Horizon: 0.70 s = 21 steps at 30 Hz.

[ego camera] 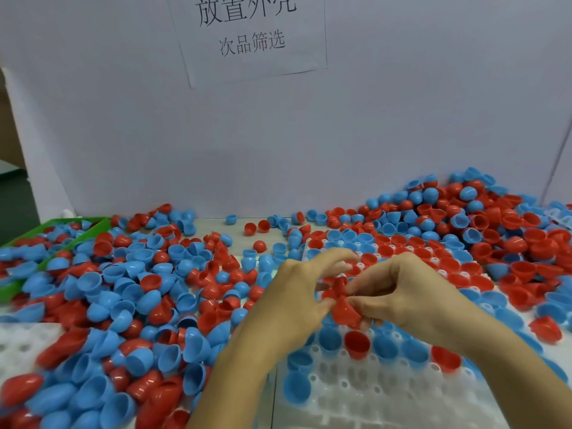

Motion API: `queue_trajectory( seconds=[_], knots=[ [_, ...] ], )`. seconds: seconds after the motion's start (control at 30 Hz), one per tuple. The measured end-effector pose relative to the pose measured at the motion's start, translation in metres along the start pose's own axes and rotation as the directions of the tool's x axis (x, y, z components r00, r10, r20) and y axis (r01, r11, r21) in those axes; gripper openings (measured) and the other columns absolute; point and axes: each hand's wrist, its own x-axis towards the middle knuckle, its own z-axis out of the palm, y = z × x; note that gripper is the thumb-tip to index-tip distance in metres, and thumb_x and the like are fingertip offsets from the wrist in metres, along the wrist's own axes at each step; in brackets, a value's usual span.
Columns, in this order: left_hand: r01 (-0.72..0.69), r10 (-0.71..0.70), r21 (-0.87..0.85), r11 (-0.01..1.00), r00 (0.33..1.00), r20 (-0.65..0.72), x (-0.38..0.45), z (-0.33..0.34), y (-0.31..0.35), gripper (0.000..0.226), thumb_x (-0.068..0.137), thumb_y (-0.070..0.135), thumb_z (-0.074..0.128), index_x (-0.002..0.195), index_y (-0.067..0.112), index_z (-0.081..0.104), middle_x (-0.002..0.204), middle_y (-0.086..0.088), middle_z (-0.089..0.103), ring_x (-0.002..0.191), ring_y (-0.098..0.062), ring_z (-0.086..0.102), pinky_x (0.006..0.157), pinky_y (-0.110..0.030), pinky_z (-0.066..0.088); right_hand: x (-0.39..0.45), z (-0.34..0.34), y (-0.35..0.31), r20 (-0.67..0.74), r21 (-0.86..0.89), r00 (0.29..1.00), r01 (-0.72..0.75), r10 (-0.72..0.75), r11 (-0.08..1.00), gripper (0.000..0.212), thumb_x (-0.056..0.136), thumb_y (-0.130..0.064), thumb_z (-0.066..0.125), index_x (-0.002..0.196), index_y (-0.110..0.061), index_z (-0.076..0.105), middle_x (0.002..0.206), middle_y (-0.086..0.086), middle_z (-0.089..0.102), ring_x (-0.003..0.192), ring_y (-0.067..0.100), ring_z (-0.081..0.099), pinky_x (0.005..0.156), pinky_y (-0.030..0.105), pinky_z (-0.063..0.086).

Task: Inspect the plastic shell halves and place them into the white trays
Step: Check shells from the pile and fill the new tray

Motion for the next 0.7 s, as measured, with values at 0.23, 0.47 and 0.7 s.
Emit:
queue_trajectory(
  seconds=[0.23,0.47,0.7],
  knots=[
    [0.156,-0.184,-0.098,0.983,0.847,-0.499,-0.006,-0.034,-0.035,0.049,0.093,-0.003,0.063,0.119,0.038,0.058,0.11,0.018,0.062,0.103,0.011,0.059,0.086,-0.001,0.046,-0.019,0.015,-0.024,0.195,-0.332,0.969,-0.081,0.152,0.94,0.005,0.085,-0.023,0.077,0.08,-0.025,0.077,0.068,-0.012,0.074,0.063,0.007,0.072,0.067,0.03,0.062],
    [0.203,-0.27,-0.178,0.963,0.75,-0.604,-0.006,-0.038,-0.045,0.043,0.09,-0.007,0.063,0.106,0.033,0.058,0.104,0.008,0.065,0.095,0.002,0.063,0.074,0.002,0.046,-0.017,0.062,-0.027,0.199,-0.665,0.948,-0.055,0.247,0.745,0.01,0.084,-0.019,0.071,0.084,-0.013,0.063,0.095,-0.003,0.058,0.069,0.014,0.058,0.071,0.032,0.059],
    [0.255,-0.279,-0.127,0.959,0.746,-0.605,-0.005,-0.035,-0.049,0.032,0.092,0.003,0.067,0.119,0.021,0.065,0.104,0.008,0.066,0.093,0.0,0.063,0.067,-0.005,0.047,-0.02,0.048,-0.028,0.155,-0.692,0.968,-0.038,0.199,0.72,0.019,0.08,-0.028,0.074,0.086,-0.011,0.067,0.086,0.0,0.066,0.077,0.02,0.069,0.072,0.04,0.062]
  ],
)
